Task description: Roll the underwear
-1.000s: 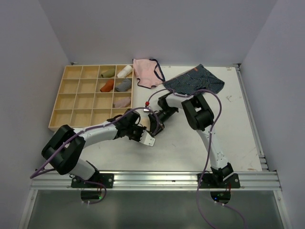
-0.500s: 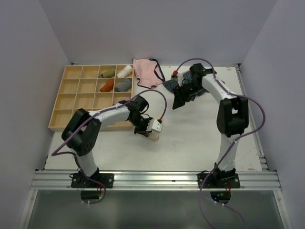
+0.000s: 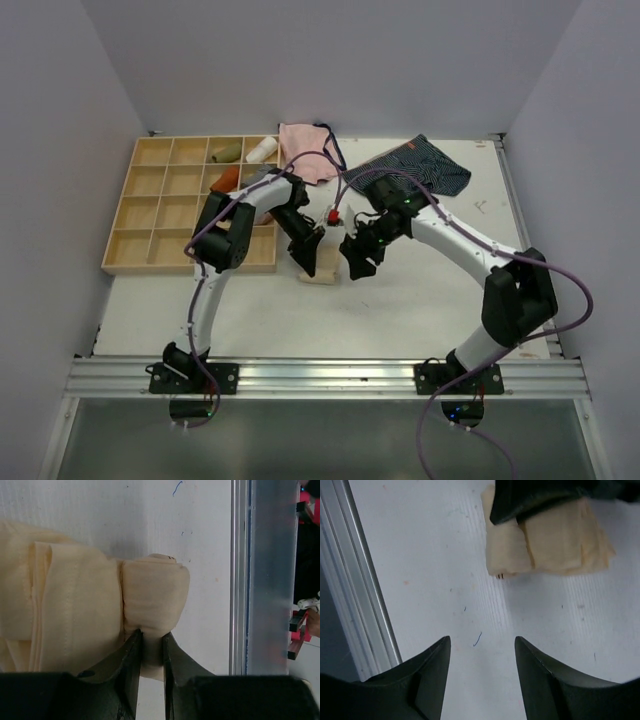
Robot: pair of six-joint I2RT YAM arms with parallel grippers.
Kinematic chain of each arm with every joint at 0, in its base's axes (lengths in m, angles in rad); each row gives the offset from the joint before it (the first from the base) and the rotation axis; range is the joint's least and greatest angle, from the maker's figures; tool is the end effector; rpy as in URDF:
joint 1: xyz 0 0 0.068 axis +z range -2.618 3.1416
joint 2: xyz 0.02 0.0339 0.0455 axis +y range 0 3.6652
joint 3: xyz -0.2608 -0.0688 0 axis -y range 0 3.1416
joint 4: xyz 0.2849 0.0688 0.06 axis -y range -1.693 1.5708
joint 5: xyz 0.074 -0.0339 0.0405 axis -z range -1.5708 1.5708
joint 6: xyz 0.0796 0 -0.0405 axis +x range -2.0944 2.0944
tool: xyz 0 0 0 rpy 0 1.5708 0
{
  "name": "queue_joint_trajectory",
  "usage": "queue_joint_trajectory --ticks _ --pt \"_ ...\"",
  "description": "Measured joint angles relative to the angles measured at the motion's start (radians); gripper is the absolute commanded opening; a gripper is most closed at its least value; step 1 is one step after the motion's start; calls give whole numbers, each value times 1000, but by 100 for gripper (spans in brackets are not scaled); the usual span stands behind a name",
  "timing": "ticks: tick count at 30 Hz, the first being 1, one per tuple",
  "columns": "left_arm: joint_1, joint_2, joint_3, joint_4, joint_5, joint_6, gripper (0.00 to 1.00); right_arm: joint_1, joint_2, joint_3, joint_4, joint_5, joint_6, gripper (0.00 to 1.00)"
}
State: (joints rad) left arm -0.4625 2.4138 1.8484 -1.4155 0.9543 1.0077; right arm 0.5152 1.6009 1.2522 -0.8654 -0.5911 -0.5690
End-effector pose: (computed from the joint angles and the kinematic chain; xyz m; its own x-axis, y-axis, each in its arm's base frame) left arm 0.3644 -0.2543 0.0749 -0.4661 0.7787 -0.4199 0.6763 0.0077 -0.7366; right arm 0.2958 0.2185 0.2020 -0.3753 -0.7266 -0.5755 -0.9266 0.2792 0.2518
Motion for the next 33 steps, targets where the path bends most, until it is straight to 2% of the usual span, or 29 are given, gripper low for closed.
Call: queue_joint_trajectory --ticks 3,5,9,13,22,25,26,28,29,33 --pt "2 36 42 -41 6 -22 27 109 37 12 44 63 -37 61" --pt "4 49 53 -56 13 -33 29 170 92 33 79 97 -53 70" --pt "5 66 54 -79 24 -57 31 240 209 63 140 148 -80 71" --pt "5 79 55 -100 28 -76 32 275 261 64 187 200 -91 69" --pt "12 92 55 -121 26 -110 33 303 288 39 307 270 -126 46" --pt "16 92 53 -119 26 -112 34 303 297 39 320 275 -142 24" --pt "18 92 52 -119 24 -112 34 305 299 41 319 275 -146 12" --pt "19 92 52 -119 19 -112 39 309 307 58 303 276 -154 2" --pt "20 92 52 -117 18 -111 44 310 312 69 289 276 -158 0" --pt "30 66 33 -90 11 -130 52 310 328 100 249 264 -169 0"
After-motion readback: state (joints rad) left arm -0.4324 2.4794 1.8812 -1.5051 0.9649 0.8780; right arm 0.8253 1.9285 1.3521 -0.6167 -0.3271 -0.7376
